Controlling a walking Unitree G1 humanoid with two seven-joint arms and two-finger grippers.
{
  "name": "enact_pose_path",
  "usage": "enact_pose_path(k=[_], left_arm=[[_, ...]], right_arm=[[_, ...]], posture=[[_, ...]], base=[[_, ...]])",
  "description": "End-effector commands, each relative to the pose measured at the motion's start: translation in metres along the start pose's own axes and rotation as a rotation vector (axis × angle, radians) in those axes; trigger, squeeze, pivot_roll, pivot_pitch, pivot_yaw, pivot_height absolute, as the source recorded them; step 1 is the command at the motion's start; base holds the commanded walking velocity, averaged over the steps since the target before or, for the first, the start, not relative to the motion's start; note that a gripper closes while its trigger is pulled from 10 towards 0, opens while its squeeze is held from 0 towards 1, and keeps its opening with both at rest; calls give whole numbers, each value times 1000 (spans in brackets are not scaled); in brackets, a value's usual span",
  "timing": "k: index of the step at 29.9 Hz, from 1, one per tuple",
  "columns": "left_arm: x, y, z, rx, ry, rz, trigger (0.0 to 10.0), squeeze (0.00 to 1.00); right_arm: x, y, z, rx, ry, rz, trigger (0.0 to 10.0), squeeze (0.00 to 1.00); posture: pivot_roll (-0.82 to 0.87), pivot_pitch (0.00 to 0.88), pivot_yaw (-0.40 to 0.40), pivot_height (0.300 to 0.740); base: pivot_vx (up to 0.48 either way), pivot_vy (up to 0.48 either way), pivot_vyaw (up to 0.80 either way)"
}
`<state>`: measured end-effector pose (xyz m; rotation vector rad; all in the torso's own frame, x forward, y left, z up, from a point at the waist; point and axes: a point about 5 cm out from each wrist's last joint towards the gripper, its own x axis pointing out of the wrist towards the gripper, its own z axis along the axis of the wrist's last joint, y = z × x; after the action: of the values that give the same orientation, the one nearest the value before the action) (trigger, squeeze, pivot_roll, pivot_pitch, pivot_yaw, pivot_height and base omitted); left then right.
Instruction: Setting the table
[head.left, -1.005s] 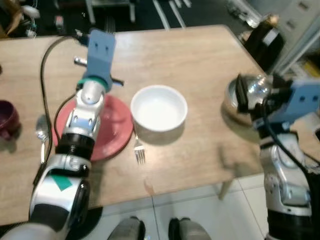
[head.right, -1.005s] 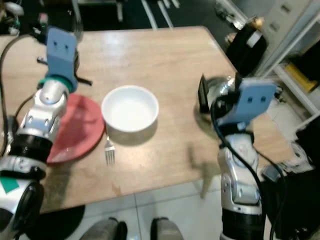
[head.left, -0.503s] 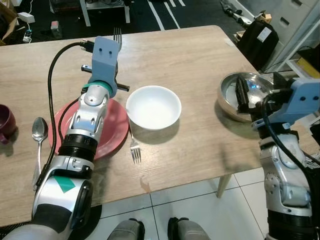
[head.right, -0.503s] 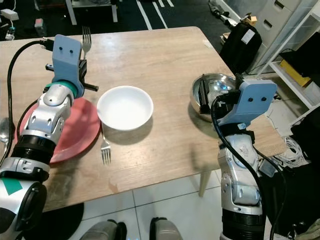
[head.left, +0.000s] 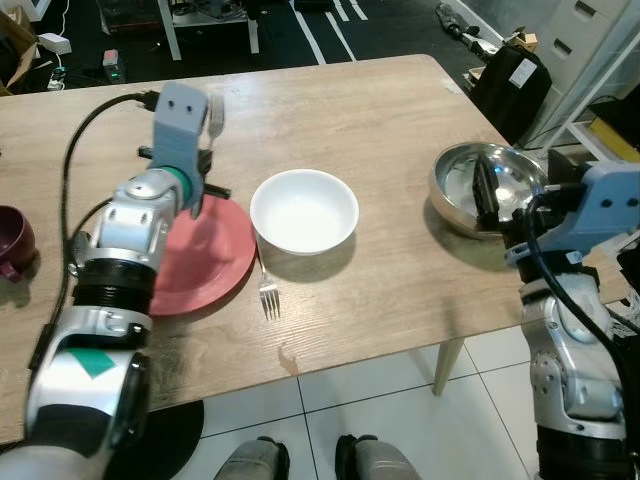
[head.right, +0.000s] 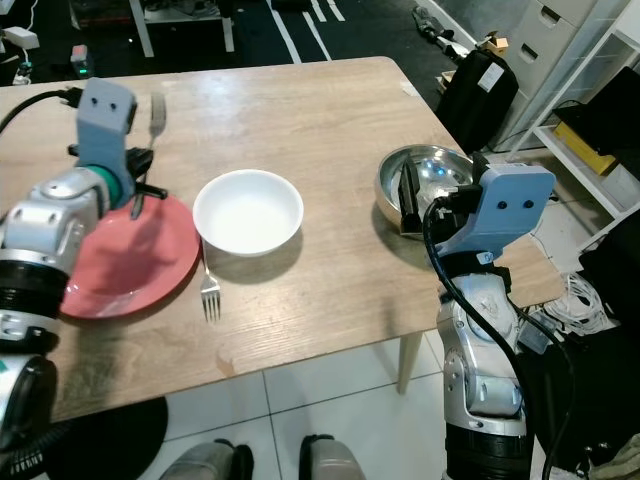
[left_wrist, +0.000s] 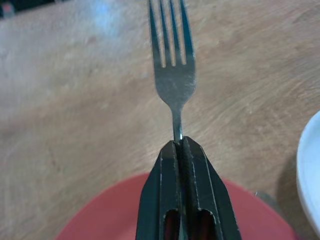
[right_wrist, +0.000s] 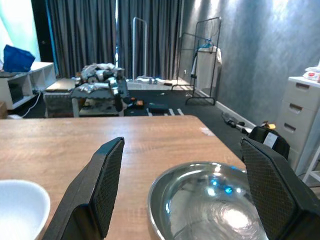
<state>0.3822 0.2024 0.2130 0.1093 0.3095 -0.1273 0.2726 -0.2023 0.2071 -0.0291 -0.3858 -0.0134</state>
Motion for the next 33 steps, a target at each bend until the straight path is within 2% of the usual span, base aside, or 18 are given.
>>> enact_pose_path(k=[1,2,4,5,6,7,11,16,21,22,24,25,26,28,29,30,31,33], left_arm=[[-5,3,-5,-58,53,-8,10000,0],[-15,0,-18,-84,109,15,10000,0],[-22,-3,-28,-91,143,32,10000,0],[-29,-9,-39,-73,168,48,10000,0],[-29,-9,-39,-73,168,48,10000,0],[-38,-17,-54,-53,188,88,10000,0],[-39,-18,-60,-37,188,112,10000,0],[-38,2,-54,82,145,206,10000,0],[-46,10,-47,109,144,261,10000,0],[-49,8,-48,94,154,267,10000,0],[-49,8,-48,94,154,267,10000,0],[-51,7,-49,77,163,265,10000,0],[-51,7,-49,77,163,265,10000,0],[-51,-1,-53,46,183,245,10000,0],[-51,-1,-53,46,183,245,10000,0],[-50,-6,-57,23,195,231,10000,0],[-48,-13,-60,6,203,218,10000,0],[-47,-15,-61,3,202,213,10000,0]], right_arm=[[-4,-1,-1,-4,11,-2,10000,0],[-5,0,-3,-2,20,0,10000,0],[-6,0,-4,0,25,1,10000,0],[-6,2,-5,4,29,7,10000,0],[-6,2,-5,4,29,7,10000,0],[-4,5,-6,10,33,17,10000,0],[-2,9,-8,19,35,29,10000,0],[3,20,-9,36,33,68,10000,0],[3,21,-9,26,40,102,10000,0],[1,27,-11,21,63,200,10000,0],[1,27,-11,21,63,200,10000,0],[-1,33,-11,34,86,293,10000,0],[-1,33,-11,34,86,293,10000,0],[-7,51,-1,34,104,579,10000,0],[-7,51,-1,34,104,579,10000,0],[-9,60,9,41,95,715,10000,0],[-14,71,28,56,73,917,10000,0],[-14,74,36,56,60,975,10000,0]], posture=[[75,62,60,740],[81,67,59,740],[81,67,59,740],[89,75,56,740],[89,75,56,740],[96,78,49,740],[101,79,46,740],[106,83,45,740],[111,88,49,740],[109,88,48,740],[109,88,48,740],[108,88,48,740],[108,88,48,740],[106,82,39,740],[106,82,39,740],[106,80,39,740],[104,75,41,740],[102,72,41,740]], base=[[0,0,0],[0,0,0],[0,0,0],[0,0,0],[0,0,0],[0,0,0],[0,0,0],[0,0,0],[0,0,0],[0,0,0],[0,0,0],[0,0,0],[0,0,0],[0,0,0],[0,0,0],[0,0,0],[0,0,0],[0,0,0]])
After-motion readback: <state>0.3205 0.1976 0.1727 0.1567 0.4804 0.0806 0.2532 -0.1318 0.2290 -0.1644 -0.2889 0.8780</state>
